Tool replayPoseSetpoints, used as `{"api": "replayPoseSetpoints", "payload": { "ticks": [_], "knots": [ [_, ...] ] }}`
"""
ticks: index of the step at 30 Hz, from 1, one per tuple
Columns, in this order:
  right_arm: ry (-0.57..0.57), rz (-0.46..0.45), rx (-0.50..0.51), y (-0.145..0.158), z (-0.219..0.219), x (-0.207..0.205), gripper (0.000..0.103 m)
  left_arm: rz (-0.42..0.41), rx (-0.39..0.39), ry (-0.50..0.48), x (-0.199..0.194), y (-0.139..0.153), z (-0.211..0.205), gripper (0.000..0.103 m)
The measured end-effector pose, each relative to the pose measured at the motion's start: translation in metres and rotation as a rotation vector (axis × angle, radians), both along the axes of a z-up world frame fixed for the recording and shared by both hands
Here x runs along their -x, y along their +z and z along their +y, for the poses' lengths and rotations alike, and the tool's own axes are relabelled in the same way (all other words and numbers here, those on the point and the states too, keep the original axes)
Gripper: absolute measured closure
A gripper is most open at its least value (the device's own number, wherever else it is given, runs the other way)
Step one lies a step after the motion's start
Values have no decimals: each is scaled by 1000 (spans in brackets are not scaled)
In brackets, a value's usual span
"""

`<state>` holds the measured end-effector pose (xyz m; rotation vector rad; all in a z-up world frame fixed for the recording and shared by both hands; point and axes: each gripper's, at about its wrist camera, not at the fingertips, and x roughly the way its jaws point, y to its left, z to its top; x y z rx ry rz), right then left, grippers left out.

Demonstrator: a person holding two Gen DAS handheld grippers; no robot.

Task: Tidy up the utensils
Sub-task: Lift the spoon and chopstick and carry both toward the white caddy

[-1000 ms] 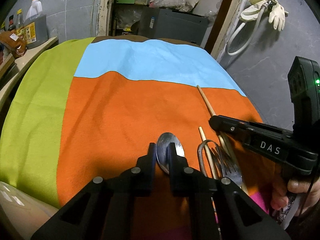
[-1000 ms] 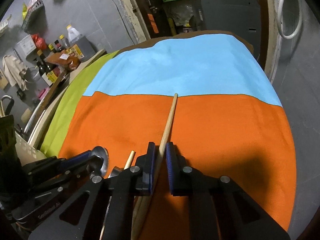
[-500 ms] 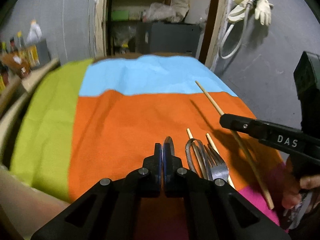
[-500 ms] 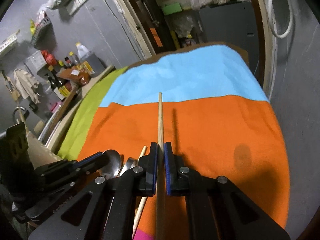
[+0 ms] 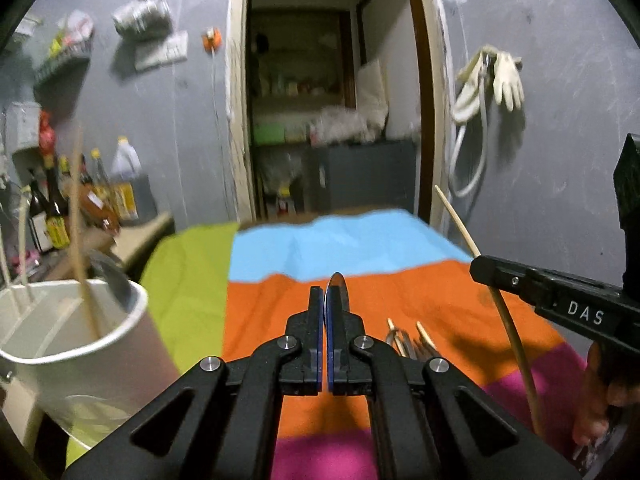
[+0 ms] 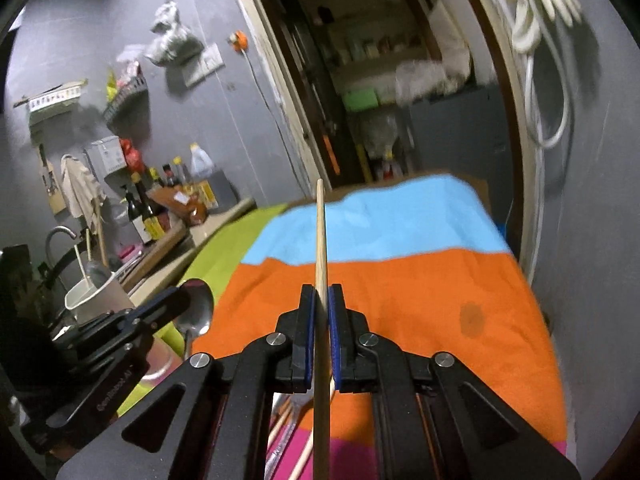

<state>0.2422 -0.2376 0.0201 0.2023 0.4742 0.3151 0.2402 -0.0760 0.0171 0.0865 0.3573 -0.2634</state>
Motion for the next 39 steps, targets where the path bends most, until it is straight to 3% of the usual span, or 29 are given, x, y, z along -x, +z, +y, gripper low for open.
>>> {"api": "replayPoseSetpoints", "payload": {
  "ticks": [7, 14, 18, 28, 34, 39],
  "knots": [
    [-17, -237, 18, 29, 17, 34, 98, -114, 86, 28, 17, 31, 23, 103],
    [-3, -405, 9, 61, 47, 51, 98, -219, 107, 79, 39, 69, 54, 103],
    [34, -443, -16, 78, 66, 51, 98, -273, 121, 124, 50, 88, 81, 103],
    [159, -524, -114, 116, 124, 45, 98, -374, 74, 306, 69, 123, 155, 103],
    [210, -545, -158, 130, 154, 38, 98, -418, 57, 426, 71, 126, 198, 103],
    [218, -544, -134, 127, 175, 29, 98, -384, 41, 474, 55, 113, 217, 103]
  ]
}}
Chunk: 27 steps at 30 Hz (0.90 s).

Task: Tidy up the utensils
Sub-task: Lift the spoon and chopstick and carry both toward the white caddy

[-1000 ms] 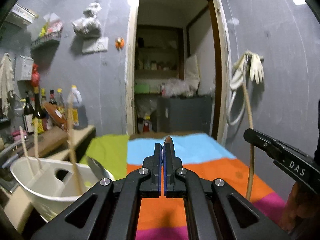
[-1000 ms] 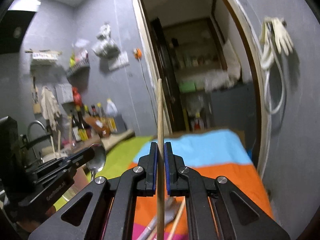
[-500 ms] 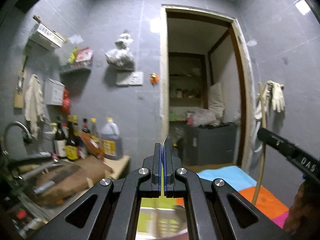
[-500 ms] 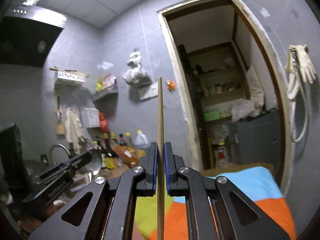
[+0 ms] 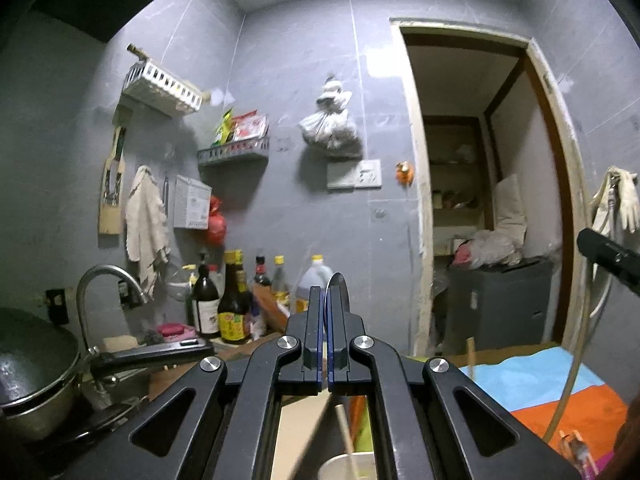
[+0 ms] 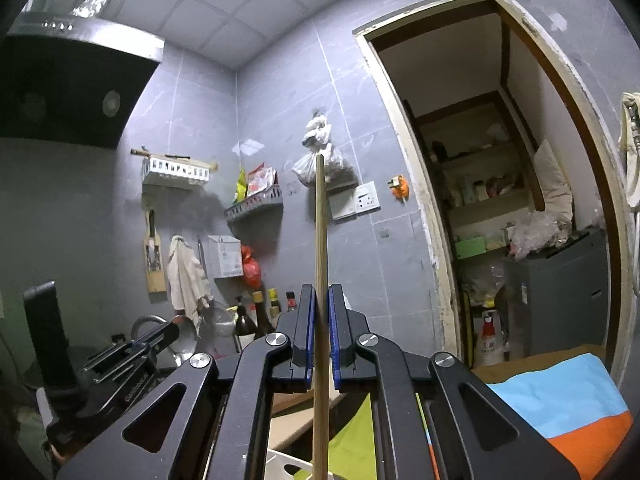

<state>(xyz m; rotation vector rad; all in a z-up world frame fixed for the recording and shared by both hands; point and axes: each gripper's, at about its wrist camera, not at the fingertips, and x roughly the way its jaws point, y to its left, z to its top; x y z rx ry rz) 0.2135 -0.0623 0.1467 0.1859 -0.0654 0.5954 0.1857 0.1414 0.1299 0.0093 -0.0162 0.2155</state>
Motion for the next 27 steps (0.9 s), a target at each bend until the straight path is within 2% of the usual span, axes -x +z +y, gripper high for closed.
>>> {"api": "replayPoseSetpoints", "payload": {
  "ticks": [9, 14, 18, 27],
  "knots": [
    [-24, 56, 17, -25, 16, -21, 98, 39, -13, 13, -34, -31, 11, 103],
    [-36, 65, 31, -36, 22, -31, 98, 45, -33, 22, -38, -43, 7, 103],
    [-39, 67, 60, -45, 30, -36, 98, 62, -9, 10, -40, -55, 5, 103],
    [-27, 93, 127, -61, 34, -33, 98, 91, -23, -9, -38, -72, -5, 103]
  ]
}}
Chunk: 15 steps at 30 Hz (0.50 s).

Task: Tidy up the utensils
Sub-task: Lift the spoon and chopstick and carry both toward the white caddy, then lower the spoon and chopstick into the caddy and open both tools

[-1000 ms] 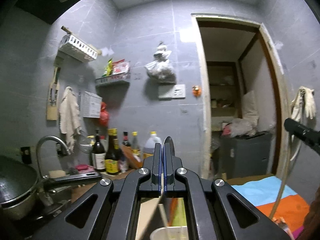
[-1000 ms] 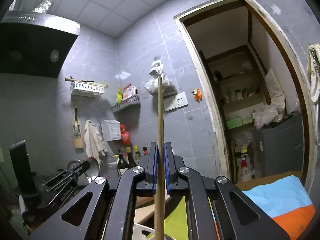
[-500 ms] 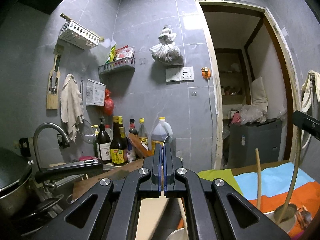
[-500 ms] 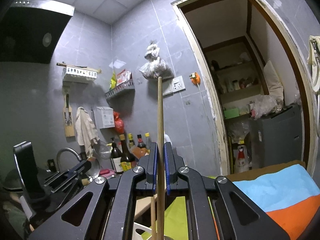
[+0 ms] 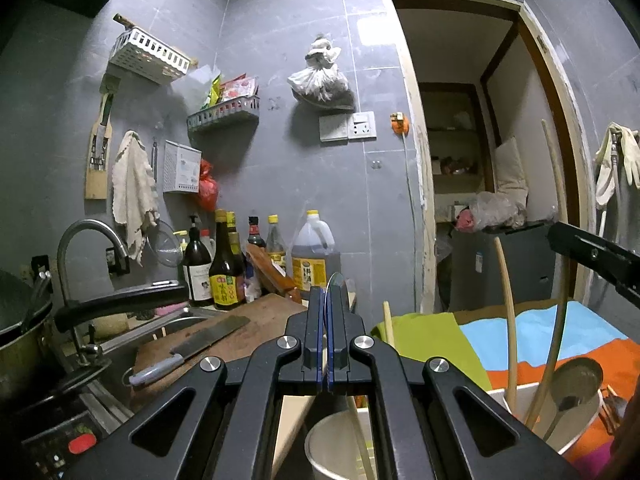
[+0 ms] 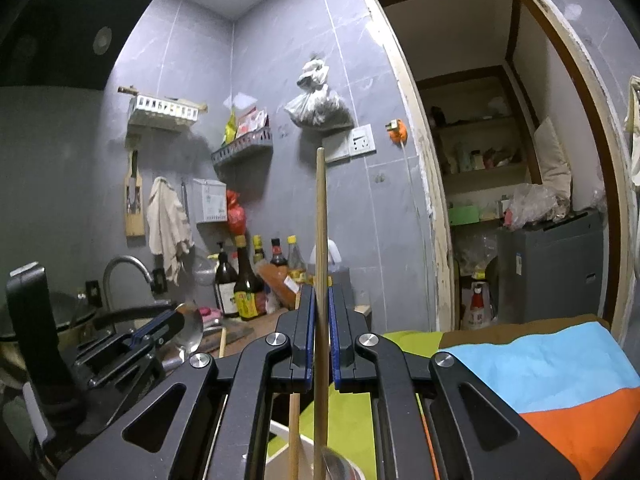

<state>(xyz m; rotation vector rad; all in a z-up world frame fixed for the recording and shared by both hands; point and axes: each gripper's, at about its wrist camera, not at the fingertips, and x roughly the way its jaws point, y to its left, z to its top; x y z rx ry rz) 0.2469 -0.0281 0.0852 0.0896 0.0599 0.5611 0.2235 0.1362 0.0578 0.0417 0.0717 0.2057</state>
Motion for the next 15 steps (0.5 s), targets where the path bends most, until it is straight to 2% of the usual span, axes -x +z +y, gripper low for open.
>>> {"api": "replayPoseSetpoints", "payload": {
  "ticks": [3, 10, 15],
  "knots": [
    [11, 24, 21, -6, -1, 0, 98, 19, 4, -17, 0, -3, 1, 103],
    [39, 98, 33, -18, -4, -4, 97, 117, 134, -134, -1, -5, 12, 101],
    [47, 123, 52, -21, -5, -3, 97, 151, 174, -172, -1, -3, 12, 99]
  ]
}}
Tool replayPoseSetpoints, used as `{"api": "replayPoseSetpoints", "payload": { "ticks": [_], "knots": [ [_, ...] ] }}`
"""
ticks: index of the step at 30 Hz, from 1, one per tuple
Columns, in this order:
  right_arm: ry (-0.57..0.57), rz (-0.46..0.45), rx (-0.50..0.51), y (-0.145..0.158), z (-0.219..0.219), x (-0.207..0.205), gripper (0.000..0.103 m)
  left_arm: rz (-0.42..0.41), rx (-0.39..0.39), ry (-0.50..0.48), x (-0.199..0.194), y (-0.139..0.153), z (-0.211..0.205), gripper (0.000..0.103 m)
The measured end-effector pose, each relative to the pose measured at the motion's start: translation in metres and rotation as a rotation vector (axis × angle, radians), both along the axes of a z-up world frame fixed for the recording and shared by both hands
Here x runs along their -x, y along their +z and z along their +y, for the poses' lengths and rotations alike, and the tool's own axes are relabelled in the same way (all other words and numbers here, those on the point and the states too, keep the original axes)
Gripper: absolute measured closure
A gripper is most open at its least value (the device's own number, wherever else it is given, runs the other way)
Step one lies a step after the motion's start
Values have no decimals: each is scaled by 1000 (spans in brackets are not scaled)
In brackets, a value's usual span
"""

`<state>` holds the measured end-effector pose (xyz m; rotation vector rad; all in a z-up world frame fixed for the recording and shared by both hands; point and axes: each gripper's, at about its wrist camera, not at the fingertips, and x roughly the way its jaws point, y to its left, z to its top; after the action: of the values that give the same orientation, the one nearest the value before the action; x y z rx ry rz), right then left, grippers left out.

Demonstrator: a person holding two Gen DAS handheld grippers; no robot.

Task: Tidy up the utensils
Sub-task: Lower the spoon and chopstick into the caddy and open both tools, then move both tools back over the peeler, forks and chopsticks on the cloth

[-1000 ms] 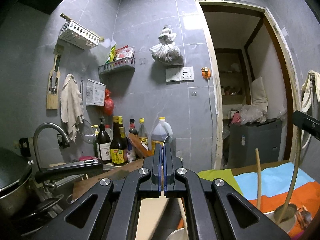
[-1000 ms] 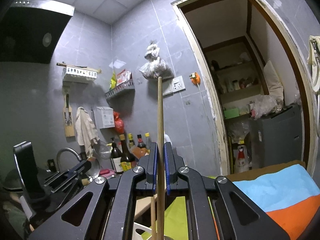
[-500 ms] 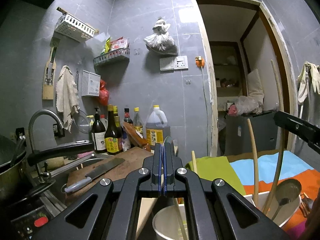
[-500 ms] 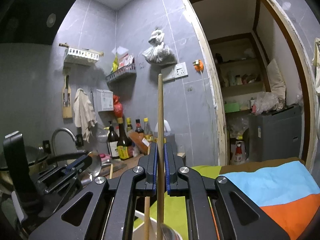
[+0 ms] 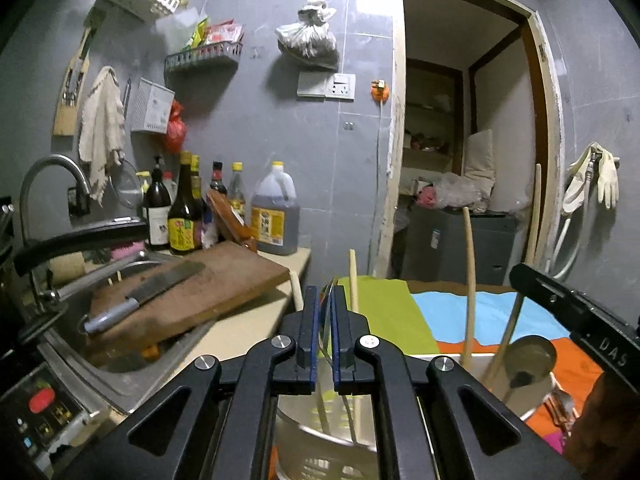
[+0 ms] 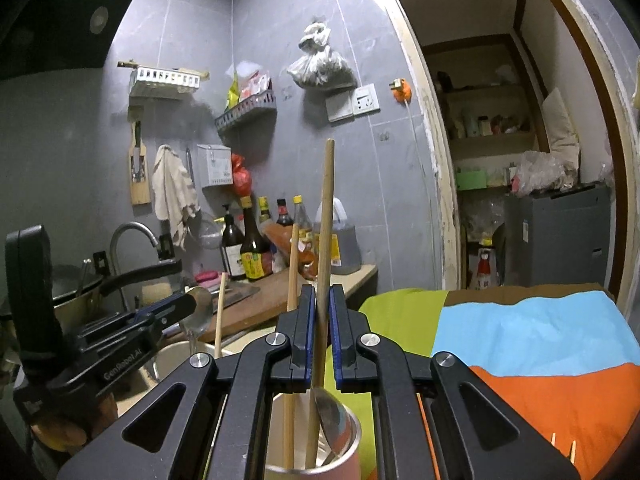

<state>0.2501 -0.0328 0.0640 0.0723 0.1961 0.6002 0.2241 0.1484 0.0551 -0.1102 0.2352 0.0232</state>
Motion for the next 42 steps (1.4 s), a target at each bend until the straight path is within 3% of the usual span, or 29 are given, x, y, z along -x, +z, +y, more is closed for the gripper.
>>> {"api": "replayPoseSetpoints", "payload": {
  "ticks": [5, 7, 9, 13, 15, 17, 18, 21, 23, 27, 29, 31, 42],
  "knots": [
    [5, 23, 15, 0, -1, -1, 96, 19, 32, -29, 3, 3, -2, 97],
    [5, 31, 13, 0, -2, -1, 91, 16, 37, -38, 5, 6, -2, 95],
    [3, 37, 1, 1, -5, -1, 82, 12, 38, -42, 6, 8, -3, 91],
    [-12, 31, -25, 6, -14, 1, 77, -6, 88, -60, 12, 13, -1, 72],
    [-25, 19, -35, 9, -21, 4, 68, -17, 95, -64, 14, 18, -3, 71],
    [-36, 4, -46, 14, -28, 7, 53, -24, 88, -70, 16, 22, -7, 68],
    [-44, -5, -53, 16, -33, 9, 51, -26, 84, -73, 17, 24, -10, 66],
    [-72, -27, -62, 24, -47, 15, 39, -36, 82, -86, 20, 29, -17, 53],
    [-83, -40, -73, 28, -58, 21, 25, -47, 85, -97, 24, 33, -22, 44],
    [-112, -67, -65, 34, -80, 35, 17, -62, 83, -127, 31, 37, -36, 34],
    [-130, -80, -63, 37, -94, 45, 9, -64, 95, -143, 33, 37, -43, 22],
    [-147, -92, -61, 39, -107, 54, 1, -66, 110, -166, 37, 36, -50, 17],
    [-269, -91, 27, 30, -163, 83, 0, -70, 69, -271, 55, 32, -101, 6]
  ]
}}
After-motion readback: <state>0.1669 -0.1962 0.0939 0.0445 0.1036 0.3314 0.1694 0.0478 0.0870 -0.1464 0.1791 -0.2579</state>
